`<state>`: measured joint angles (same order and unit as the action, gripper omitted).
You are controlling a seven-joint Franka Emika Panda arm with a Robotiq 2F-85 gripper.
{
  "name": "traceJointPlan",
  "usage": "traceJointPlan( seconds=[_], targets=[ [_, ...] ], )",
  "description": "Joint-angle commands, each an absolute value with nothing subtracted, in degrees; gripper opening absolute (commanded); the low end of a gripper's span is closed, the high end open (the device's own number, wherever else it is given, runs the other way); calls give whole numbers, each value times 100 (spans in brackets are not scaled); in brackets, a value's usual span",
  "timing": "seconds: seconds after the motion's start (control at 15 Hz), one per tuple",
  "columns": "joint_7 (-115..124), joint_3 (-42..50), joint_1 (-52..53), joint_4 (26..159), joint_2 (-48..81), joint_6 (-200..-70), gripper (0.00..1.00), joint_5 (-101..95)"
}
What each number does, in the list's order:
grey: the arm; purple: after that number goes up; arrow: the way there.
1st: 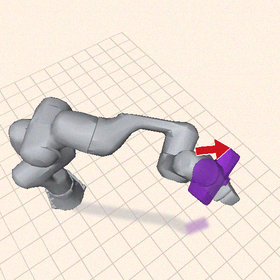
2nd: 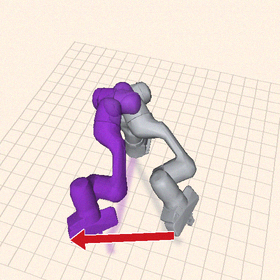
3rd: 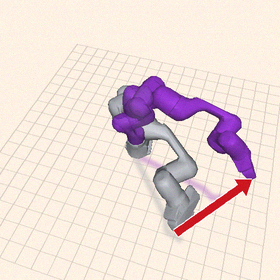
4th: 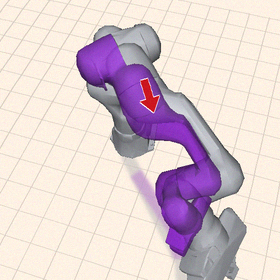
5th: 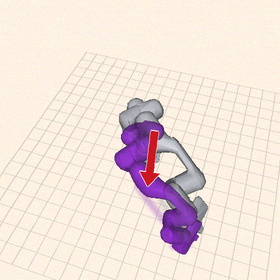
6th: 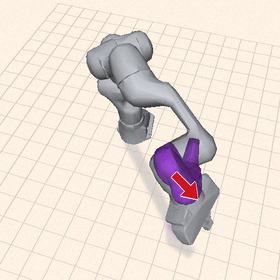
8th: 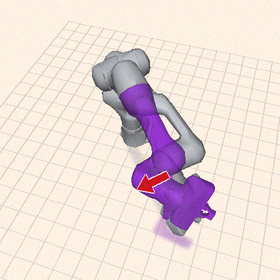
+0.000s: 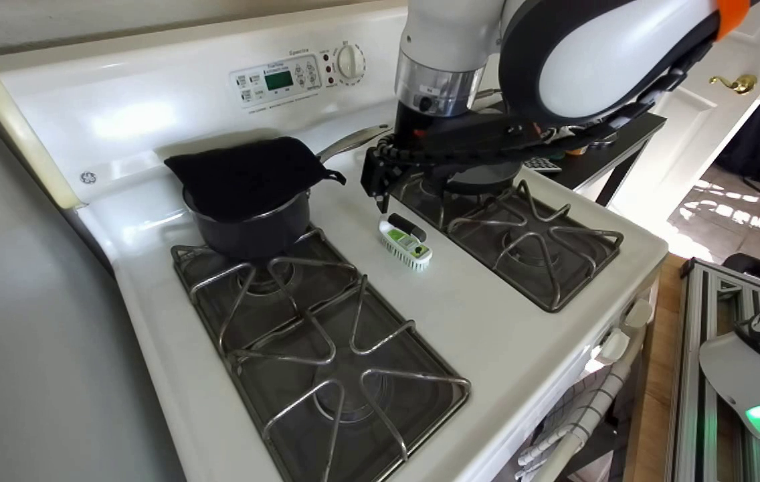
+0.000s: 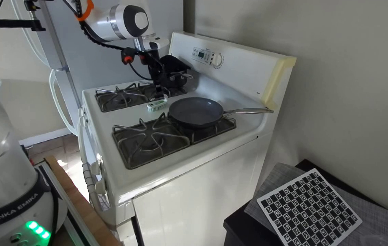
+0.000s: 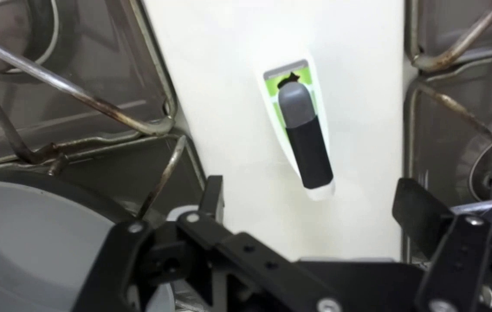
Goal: Move the pan forward and use the brush in the middle of the plates to brush the inside of the pan
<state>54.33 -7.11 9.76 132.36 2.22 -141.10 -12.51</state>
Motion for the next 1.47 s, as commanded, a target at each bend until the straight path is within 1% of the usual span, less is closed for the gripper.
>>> traceJointPlan(
  seconds=[0.0,0.53,1.13,1.2,1.27,1.4],
  targets=[
    [5279,-724,967,13214,353,-13714,100,-1310],
    [5256,-661,1016,13101,695,-14075,100,-1986],
    [5083,-643,1097,12707,1137,-14228,100,-1797],
    [5059,-638,1111,12667,1178,-14196,96,-1772],
    [5023,-635,1122,12633,1213,-14177,74,-1737],
    [4951,-638,1141,12591,1265,-14154,70,-1645]
  ],
)
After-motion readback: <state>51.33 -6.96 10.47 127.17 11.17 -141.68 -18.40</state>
